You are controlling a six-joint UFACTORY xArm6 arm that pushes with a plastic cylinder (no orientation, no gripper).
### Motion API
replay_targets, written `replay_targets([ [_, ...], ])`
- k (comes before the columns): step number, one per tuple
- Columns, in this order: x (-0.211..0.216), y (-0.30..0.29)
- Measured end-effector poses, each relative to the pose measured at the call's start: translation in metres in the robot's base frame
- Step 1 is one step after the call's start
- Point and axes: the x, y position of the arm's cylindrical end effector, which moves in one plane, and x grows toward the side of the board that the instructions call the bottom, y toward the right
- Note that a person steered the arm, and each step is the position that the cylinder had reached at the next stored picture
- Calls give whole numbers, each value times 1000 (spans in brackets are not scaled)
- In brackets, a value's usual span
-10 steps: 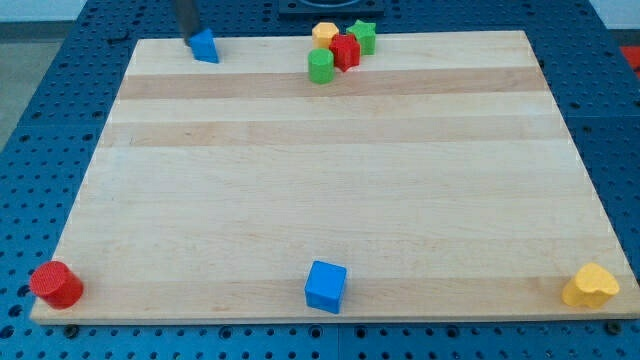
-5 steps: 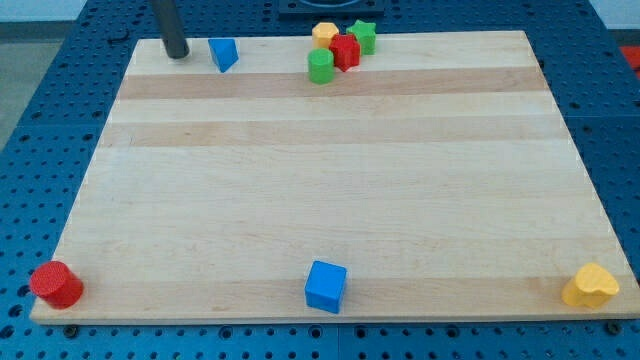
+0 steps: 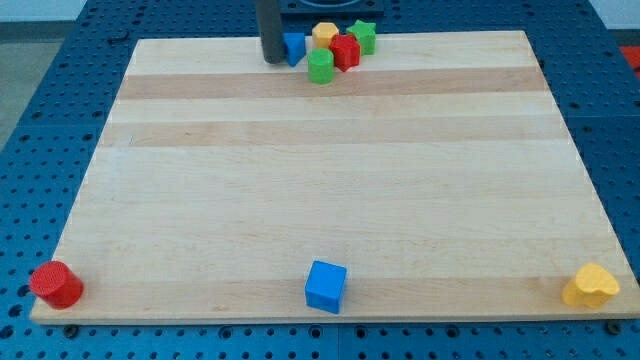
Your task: Move the blue triangle to the left side of yellow hexagon
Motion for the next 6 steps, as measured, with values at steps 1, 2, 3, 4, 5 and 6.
replay_targets([
  [1, -7, 3],
  [2, -21, 0],
  [3, -25, 2],
  [4, -23, 11],
  [5, -19, 19],
  [6, -19, -7],
])
